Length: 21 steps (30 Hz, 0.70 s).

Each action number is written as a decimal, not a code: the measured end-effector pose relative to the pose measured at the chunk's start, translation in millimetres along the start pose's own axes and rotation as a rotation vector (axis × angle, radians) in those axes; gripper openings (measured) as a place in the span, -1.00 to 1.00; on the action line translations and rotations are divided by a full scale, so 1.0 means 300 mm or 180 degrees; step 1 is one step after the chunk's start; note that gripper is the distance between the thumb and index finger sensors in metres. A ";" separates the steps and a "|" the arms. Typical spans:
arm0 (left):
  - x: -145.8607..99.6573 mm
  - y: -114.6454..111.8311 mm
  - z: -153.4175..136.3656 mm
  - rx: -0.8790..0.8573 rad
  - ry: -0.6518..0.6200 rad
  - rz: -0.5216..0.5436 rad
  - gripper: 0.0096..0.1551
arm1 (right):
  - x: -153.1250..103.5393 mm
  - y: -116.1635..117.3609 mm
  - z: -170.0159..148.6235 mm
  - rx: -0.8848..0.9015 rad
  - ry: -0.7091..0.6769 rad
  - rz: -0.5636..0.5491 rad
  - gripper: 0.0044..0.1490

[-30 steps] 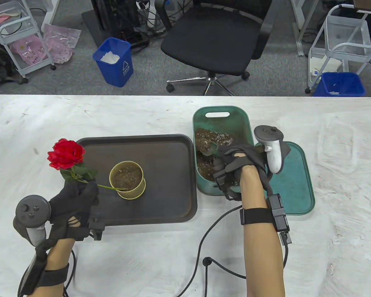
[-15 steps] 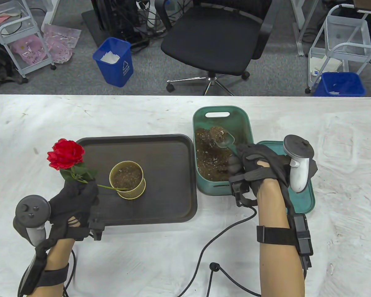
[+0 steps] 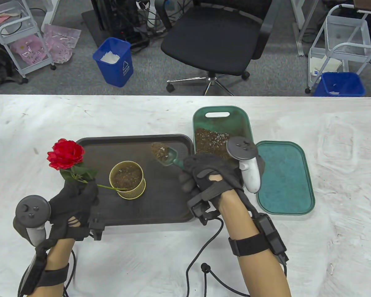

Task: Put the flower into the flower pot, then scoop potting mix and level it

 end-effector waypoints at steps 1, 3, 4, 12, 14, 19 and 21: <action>0.000 0.000 0.000 -0.0002 0.0001 -0.0002 -0.51 | 0.015 0.043 -0.001 -0.0079 0.0012 0.0069 -0.32; 0.000 0.001 0.000 0.0002 0.0002 0.0000 -0.51 | 0.035 0.096 -0.006 -0.0216 0.0038 0.0131 -0.32; 0.000 0.001 -0.001 0.0002 0.0003 0.0002 -0.51 | 0.051 0.135 -0.010 -0.0337 0.0056 0.0147 -0.32; 0.000 0.002 -0.003 0.0011 0.0004 0.0006 -0.51 | 0.075 0.302 0.027 -0.1528 -0.0256 -0.0245 -0.32; 0.000 0.002 -0.003 0.0012 0.0009 0.0009 -0.51 | 0.061 0.331 0.048 -0.1878 -0.0448 -0.0385 -0.32; 0.001 0.003 -0.003 0.0020 0.0005 0.0010 -0.51 | 0.014 0.400 0.093 -0.2821 -0.0862 -0.0723 -0.32; 0.000 0.003 -0.002 0.0027 0.0001 0.0011 -0.51 | -0.004 0.415 0.104 -0.3113 -0.0988 -0.0825 -0.32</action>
Point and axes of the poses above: the tracker on the back of each hand, its own z axis roughly to the thumb side, its own x axis roughly from the wrist to the fingertips, y = z × x, the point moved 1 cm from there along x, roughly from the wrist to the fingertips, and after that the axes turned 2 degrees about -z, right-handed, at the moved point
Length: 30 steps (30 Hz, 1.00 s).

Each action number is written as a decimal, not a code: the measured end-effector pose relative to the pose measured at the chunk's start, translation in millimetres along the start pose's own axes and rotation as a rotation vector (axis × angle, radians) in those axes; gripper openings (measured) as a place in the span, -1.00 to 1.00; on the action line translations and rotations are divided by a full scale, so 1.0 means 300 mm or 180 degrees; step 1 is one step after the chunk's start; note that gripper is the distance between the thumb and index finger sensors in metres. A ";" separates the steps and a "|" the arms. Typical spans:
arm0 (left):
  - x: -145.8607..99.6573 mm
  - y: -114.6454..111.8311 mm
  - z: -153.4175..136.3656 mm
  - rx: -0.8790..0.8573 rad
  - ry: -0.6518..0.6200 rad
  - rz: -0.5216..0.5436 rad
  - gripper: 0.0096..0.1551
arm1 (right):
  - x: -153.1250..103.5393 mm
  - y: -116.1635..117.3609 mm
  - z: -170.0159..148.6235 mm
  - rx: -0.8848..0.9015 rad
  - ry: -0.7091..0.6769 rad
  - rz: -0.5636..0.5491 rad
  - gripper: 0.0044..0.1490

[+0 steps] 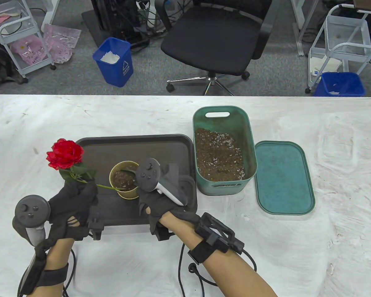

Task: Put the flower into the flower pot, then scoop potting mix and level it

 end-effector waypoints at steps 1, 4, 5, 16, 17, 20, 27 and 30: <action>0.000 0.000 -0.001 0.0001 -0.0001 0.0001 -0.51 | -0.007 -0.008 0.005 -0.0087 -0.0046 -0.0051 -0.32; 0.001 0.000 -0.002 -0.0007 0.0005 -0.0001 -0.51 | -0.024 -0.060 -0.011 0.0002 -0.0060 -0.0203 -0.32; 0.001 0.000 -0.002 -0.0004 0.0007 0.0001 -0.51 | -0.026 -0.080 -0.025 0.0049 -0.0023 -0.0231 -0.32; 0.002 0.001 -0.002 0.0011 0.0002 0.0007 -0.51 | 0.008 -0.406 -0.412 0.0491 0.1190 -0.0887 -0.33; 0.001 0.001 -0.002 0.0006 0.0007 0.0011 -0.51 | 0.021 -0.416 -0.455 0.0426 0.1365 -0.0855 -0.33; -0.001 0.000 0.002 0.0032 -0.0009 0.0018 -0.51 | 0.076 -0.410 -0.555 0.0107 0.1794 -0.0636 -0.33; -0.002 -0.001 0.003 0.0042 -0.0020 0.0016 -0.51 | 0.212 -0.305 -0.686 -0.0367 0.2462 0.0093 -0.33; -0.001 0.000 0.000 0.0038 -0.0006 0.0021 -0.51 | 0.243 -0.259 -0.702 -0.0577 0.2566 0.0291 -0.34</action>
Point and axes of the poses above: the tracker on the back of each hand, its own z axis roughly to the thumb side, its own x axis roughly from the wrist to the fingertips, y = z × x, the point moved 1 cm from there along x, roughly from the wrist to the fingertips, and after that the axes turned 2 degrees about -z, right-handed, at the moved point
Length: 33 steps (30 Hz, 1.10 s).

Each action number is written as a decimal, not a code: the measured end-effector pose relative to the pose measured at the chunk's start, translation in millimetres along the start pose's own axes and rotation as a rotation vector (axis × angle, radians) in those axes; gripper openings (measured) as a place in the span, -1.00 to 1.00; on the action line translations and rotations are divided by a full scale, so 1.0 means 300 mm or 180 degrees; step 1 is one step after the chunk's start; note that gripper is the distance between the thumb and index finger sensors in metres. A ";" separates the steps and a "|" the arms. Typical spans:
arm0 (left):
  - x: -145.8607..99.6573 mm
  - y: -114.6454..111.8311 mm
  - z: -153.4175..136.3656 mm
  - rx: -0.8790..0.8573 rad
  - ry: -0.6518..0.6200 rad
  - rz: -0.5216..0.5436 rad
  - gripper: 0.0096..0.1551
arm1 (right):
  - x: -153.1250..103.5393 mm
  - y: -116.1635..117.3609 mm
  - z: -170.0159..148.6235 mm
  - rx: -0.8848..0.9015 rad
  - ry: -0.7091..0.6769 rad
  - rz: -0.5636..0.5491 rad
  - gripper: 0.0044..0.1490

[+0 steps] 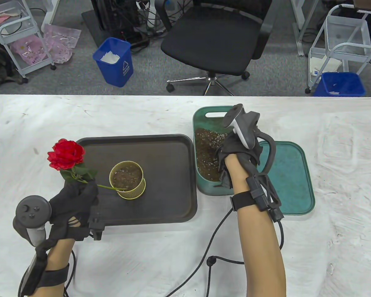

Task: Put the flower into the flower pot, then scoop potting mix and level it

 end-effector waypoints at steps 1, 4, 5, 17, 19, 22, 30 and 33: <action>0.000 0.000 0.000 -0.0006 0.0008 0.0002 -0.51 | 0.012 0.012 0.006 -0.0043 0.0036 -0.0009 -0.33; 0.000 0.001 -0.001 -0.0004 0.0018 0.0009 -0.51 | 0.046 0.035 0.014 0.0018 0.0094 0.0041 -0.33; 0.000 0.001 0.000 -0.0004 0.0020 0.0009 -0.51 | 0.059 0.041 0.015 0.0063 0.0105 0.0060 -0.33; 0.002 0.005 -0.002 0.0011 0.0040 0.0022 -0.51 | 0.145 0.093 0.021 0.0813 -0.0061 0.0686 -0.30; 0.002 0.005 -0.002 0.0009 0.0047 0.0025 -0.51 | 0.152 0.097 0.029 0.0990 -0.0126 0.0808 -0.30; 0.003 0.006 -0.002 0.0015 0.0048 0.0027 -0.51 | 0.156 0.106 0.045 0.1237 -0.0206 0.1038 -0.28; 0.005 0.007 -0.004 0.0012 0.0048 0.0021 -0.51 | 0.155 0.128 0.046 0.1499 -0.0385 0.1386 -0.29; 0.005 0.008 -0.006 0.0003 0.0063 0.0025 -0.51 | 0.142 0.127 0.033 0.1647 -0.0455 0.1566 -0.29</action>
Point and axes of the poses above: the tracker on the back of each hand, its own z axis roughly to the thumb side, its own x axis roughly from the wrist to the fingertips, y = z × x, the point moved 1 cm from there along x, roughly from the wrist to the fingertips, and after that the axes turned 2 degrees about -z, right-handed, at the moved point
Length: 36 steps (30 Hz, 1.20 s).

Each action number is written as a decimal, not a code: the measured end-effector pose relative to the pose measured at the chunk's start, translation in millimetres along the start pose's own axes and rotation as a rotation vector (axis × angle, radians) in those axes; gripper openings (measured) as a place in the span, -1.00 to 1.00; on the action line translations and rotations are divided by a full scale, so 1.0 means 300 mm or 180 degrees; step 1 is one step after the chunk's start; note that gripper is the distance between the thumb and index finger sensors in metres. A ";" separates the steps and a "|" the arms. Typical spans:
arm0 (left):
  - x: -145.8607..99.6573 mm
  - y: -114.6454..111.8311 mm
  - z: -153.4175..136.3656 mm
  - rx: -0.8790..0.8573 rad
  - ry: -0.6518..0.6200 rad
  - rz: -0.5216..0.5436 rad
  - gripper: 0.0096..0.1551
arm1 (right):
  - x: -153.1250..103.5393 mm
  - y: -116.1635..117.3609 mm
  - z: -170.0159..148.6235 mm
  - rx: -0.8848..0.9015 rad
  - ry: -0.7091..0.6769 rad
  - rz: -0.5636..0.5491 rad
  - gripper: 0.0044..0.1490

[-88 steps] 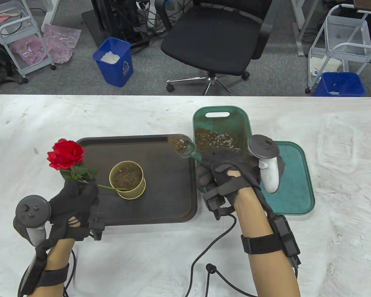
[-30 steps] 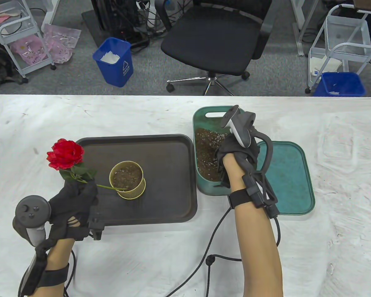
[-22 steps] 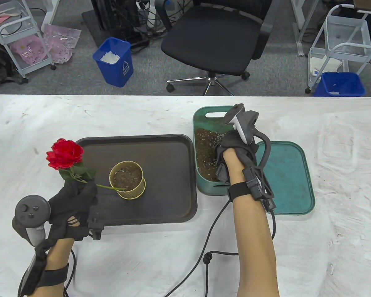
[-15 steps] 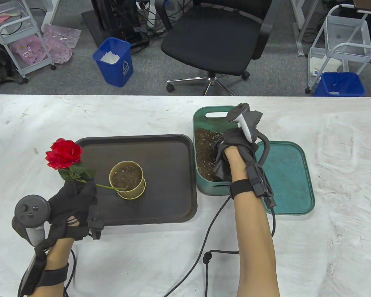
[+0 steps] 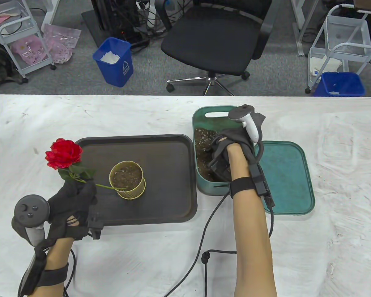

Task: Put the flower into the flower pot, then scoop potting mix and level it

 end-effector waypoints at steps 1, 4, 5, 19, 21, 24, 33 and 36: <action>0.000 0.000 0.001 0.0003 -0.0002 0.0000 -0.51 | -0.008 0.000 -0.005 0.0048 -0.0018 0.0082 -0.29; 0.001 -0.001 0.000 0.0005 -0.0018 -0.0011 -0.51 | -0.032 -0.011 -0.031 0.0213 -0.0051 0.0202 -0.29; 0.001 -0.001 0.000 0.0004 -0.0021 -0.0014 -0.51 | -0.039 -0.016 -0.039 0.0280 -0.0054 0.0228 -0.29; 0.000 -0.006 -0.001 -0.0027 -0.0042 -0.0049 -0.51 | -0.198 -0.051 -0.216 0.1494 -0.0215 0.0106 -0.30; 0.001 -0.006 -0.002 -0.0032 -0.0035 -0.0050 -0.51 | -0.219 -0.056 -0.230 0.1590 -0.0264 0.0049 -0.30; 0.001 -0.005 -0.003 -0.0041 -0.0024 -0.0052 -0.51 | -0.265 -0.067 -0.239 0.1676 -0.0363 -0.0033 -0.30; 0.003 -0.008 -0.003 -0.0065 -0.0026 -0.0071 -0.51 | -0.390 -0.003 -0.147 0.1554 -0.0877 0.0071 -0.31; 0.002 -0.008 -0.003 -0.0063 -0.0029 -0.0067 -0.51 | -0.421 0.083 -0.079 0.1440 -0.1084 0.0304 -0.31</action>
Point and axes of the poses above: the tracker on the back of each hand, its own z axis roughly to the thumb side, its own x axis roughly from the wrist to the fingertips, y = z × x, the point moved 1 cm from there along x, roughly from the wrist to the fingertips, and after that the axes turned 2 degrees about -z, right-handed, at the moved point
